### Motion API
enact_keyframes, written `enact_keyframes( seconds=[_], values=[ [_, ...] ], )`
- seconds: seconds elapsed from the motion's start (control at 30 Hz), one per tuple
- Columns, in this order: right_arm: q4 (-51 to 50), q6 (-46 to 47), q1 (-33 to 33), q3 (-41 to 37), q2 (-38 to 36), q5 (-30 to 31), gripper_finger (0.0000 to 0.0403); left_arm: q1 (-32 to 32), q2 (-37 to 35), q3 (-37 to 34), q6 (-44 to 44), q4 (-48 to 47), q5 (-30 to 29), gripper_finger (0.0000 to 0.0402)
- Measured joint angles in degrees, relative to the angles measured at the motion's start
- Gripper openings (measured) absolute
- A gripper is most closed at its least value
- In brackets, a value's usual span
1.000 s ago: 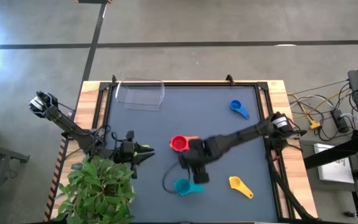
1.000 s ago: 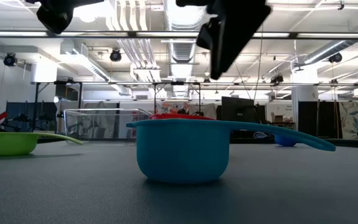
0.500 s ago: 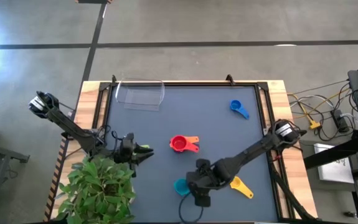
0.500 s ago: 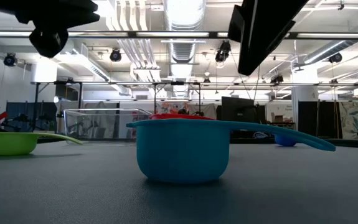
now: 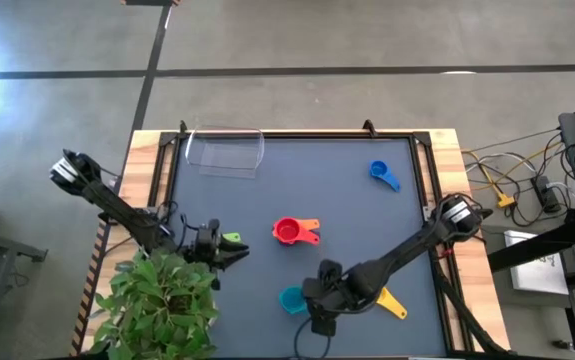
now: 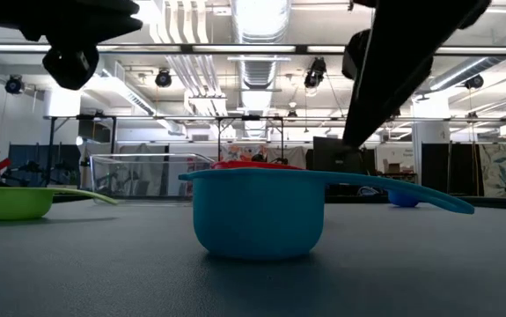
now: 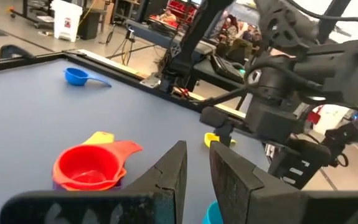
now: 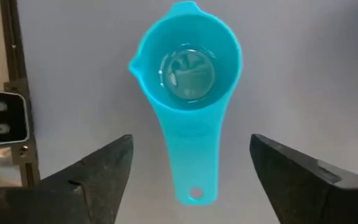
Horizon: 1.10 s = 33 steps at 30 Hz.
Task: Nest measuring cups in basket
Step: Stack the light blue measuring cup on top of the red measuring cup
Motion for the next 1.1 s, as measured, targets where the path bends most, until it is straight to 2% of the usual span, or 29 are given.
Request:
enact_keyframes(
  seconds=[0.23,0.77,1.1],
  values=[
    [1.53,-1.3,-0.07,-2.87,0.02,2.59,0.0326,-0.02,3.29,3.2,4.47,-0.04,2.53,0.0052],
    [4.67,-4.67,0.28,-5.62,0.07,2.93,0.0327,0.2,3.18,9.96,21.32,-0.26,0.22,0.0052],
    [7.49,-5.42,0.33,-6.22,0.04,2.74,0.0327,0.22,3.18,10.13,23.55,-0.49,-1.31,0.0052]
  ],
)
